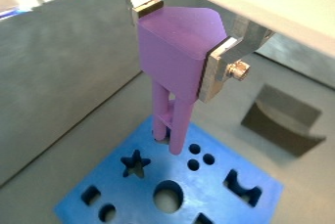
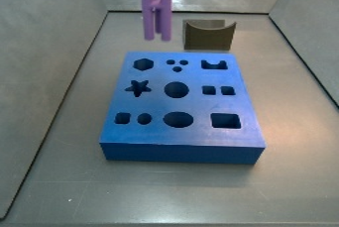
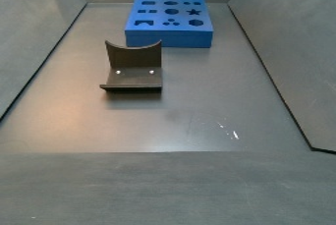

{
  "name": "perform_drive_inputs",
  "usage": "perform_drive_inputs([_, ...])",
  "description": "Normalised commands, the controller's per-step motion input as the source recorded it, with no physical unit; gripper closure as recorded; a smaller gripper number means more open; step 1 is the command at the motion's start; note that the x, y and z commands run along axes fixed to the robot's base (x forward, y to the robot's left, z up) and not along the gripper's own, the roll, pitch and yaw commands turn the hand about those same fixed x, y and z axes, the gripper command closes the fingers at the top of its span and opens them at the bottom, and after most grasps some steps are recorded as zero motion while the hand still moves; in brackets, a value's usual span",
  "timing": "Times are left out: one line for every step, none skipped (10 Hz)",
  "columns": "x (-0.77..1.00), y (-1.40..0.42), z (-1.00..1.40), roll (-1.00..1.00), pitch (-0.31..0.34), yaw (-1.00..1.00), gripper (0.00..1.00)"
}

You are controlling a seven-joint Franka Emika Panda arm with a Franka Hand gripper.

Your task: Insert the 3 prong object.

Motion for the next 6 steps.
perform_drive_inputs([-0.22,0.1,-0.49,0.0,0.0,-0.87,1.0])
perform_drive_inputs([-0.18,0.01,-0.48,0.0,0.0,-0.96,1.0])
perform_drive_inputs([-0.11,0.0,-0.45,0.01,0.0,-0.99,1.0])
perform_drive_inputs([0.0,0.0,-0.37,0.02,0.06,-0.99,1.0])
perform_drive_inputs([0.0,0.06,-0.35,0.02,0.096,-0.91,1.0])
perform_drive_inputs([0.06,0.16,-0.29,0.0,0.094,-0.84,1.0])
